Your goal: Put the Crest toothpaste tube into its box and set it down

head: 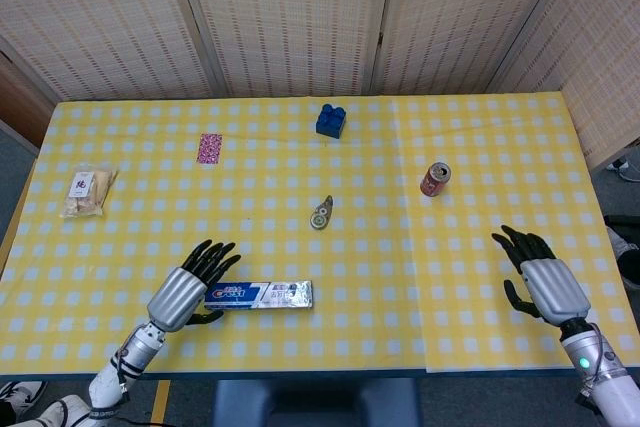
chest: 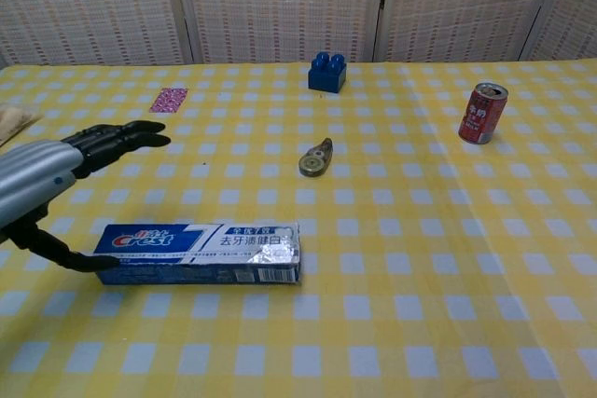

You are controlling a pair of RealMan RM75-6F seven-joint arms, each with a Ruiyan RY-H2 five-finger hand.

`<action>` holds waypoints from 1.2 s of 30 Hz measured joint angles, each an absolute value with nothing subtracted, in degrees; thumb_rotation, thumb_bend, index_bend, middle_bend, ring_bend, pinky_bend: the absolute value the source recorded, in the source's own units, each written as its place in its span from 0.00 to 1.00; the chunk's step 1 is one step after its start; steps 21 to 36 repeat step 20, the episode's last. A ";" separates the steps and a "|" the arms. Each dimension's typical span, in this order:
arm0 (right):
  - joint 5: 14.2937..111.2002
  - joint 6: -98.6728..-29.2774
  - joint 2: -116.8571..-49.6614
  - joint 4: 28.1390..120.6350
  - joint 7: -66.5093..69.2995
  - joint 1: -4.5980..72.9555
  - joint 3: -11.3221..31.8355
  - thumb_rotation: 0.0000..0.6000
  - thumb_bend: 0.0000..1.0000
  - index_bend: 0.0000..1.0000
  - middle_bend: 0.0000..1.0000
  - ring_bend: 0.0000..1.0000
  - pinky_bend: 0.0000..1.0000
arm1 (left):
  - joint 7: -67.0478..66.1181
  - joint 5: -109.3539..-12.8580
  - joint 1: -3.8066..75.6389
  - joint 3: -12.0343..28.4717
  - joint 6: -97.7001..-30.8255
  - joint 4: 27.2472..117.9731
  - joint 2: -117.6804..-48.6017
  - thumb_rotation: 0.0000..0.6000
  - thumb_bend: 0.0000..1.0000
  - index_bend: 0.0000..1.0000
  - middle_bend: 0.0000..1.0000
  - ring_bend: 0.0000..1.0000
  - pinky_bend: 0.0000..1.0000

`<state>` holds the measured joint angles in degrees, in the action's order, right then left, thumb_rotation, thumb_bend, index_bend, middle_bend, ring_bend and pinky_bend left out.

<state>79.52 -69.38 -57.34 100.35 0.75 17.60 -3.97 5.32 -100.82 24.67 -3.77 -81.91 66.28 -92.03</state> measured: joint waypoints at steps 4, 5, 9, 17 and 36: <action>79.50 -73.76 -57.07 100.44 -4.51 15.12 -3.85 1.00 0.52 0.00 0.00 0.00 0.00 | 2.38 -99.68 21.14 -4.08 -86.07 73.35 -84.09 1.00 0.13 0.00 0.00 0.00 0.00; 79.57 -74.95 -57.10 100.36 -5.83 14.44 -3.86 1.00 0.50 0.00 0.00 0.00 0.00 | 1.56 -98.76 19.55 -4.31 -87.25 76.04 -81.23 1.00 0.13 0.00 0.00 0.00 0.00; 80.43 -80.36 -57.63 99.44 -10.36 11.10 -4.04 1.00 0.40 0.00 0.00 0.00 0.00 | -1.25 -93.54 12.60 -5.36 -91.18 84.47 -72.47 1.00 0.13 0.00 0.00 0.00 0.00; 86.79 -86.00 -58.62 97.16 -11.33 7.22 -4.80 1.00 0.39 0.00 0.00 0.00 0.00 | -4.16 -92.46 6.75 -6.49 -95.76 89.60 -66.94 1.00 0.13 0.00 0.00 0.00 0.00; 87.66 -85.62 -58.43 96.68 -9.76 6.89 -4.91 1.00 0.39 0.00 0.00 0.00 0.00 | -3.64 -93.87 6.58 -6.67 -95.22 89.52 -66.51 1.00 0.13 0.00 0.00 0.00 0.00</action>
